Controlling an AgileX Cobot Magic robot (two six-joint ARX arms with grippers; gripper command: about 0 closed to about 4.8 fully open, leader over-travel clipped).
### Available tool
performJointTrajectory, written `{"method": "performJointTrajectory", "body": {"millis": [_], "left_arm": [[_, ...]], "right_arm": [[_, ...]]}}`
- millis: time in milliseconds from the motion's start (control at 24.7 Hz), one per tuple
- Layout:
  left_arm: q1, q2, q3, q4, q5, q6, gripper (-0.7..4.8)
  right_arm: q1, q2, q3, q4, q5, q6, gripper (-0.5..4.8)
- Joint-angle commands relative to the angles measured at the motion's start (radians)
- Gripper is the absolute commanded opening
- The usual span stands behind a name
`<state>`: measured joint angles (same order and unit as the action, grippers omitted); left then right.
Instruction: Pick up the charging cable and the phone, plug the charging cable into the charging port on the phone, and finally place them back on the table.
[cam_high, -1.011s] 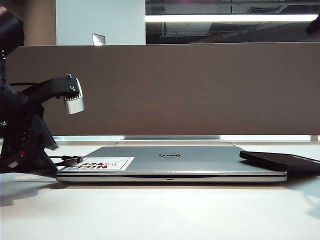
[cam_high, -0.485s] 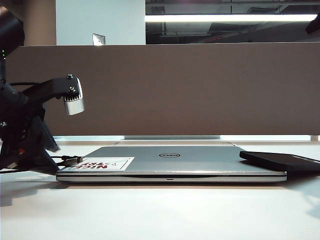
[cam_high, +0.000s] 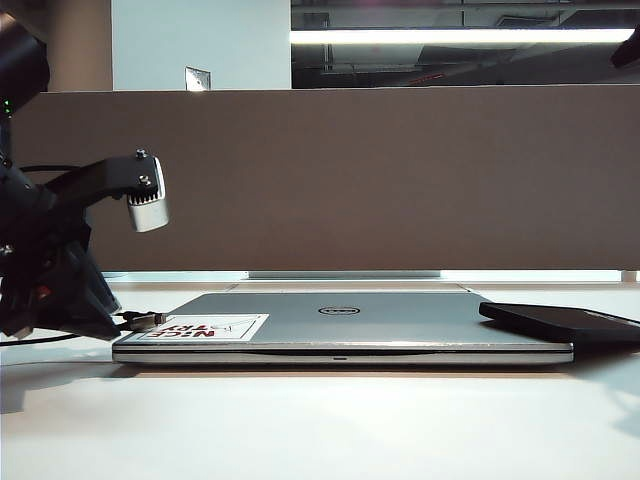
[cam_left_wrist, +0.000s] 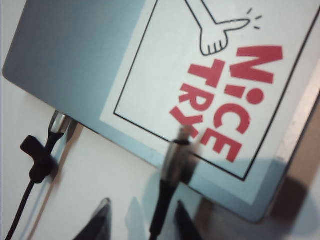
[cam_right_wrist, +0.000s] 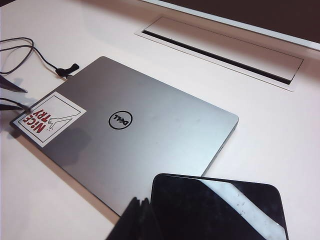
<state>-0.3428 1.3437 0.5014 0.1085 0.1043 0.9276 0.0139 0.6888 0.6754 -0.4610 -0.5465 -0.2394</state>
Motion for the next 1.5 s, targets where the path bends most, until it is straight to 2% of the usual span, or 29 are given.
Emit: {"method": "performJointTrajectory", "body": {"millis": [40,364,404,485,647,728,1132,1496], "left_arm": [[0.001,-0.001,0.002,0.005,0.006,0.008,1.69],[0.001,-0.001,0.002,0.004,0.006,0.008,1.67],[0.001,-0.001,0.002,0.004,0.006,0.008,1.25],[0.001,0.003,0.002,0.005,0.006,0.007,0.75],[0.001,0.023,0.002,0.004,0.007,0.007,0.46],[0.001,0.029,0.002,0.005,0.007,0.007,-0.09],[0.001,0.029,0.003,0.005,0.007,0.006,-0.08],[0.001,-0.020,0.010,0.003,0.007,-0.031,-0.08]], "right_arm": [[0.000,-0.002,0.004,0.024,-0.006,0.004,-0.02],[0.000,-0.002,0.004,0.025,-0.006,0.004,-0.02],[0.000,-0.002,0.004,0.026,-0.006,0.004,-0.02],[0.000,-0.002,0.004,0.030,-0.006,0.004,-0.02],[0.000,-0.002,0.004,0.045,-0.006,0.004,-0.02],[0.000,-0.002,0.004,0.050,-0.006,0.004,-0.02],[0.000,-0.002,0.004,0.054,-0.006,0.004,-0.02],[-0.001,-0.002,0.004,0.054,-0.006,0.004,-0.02]]}}
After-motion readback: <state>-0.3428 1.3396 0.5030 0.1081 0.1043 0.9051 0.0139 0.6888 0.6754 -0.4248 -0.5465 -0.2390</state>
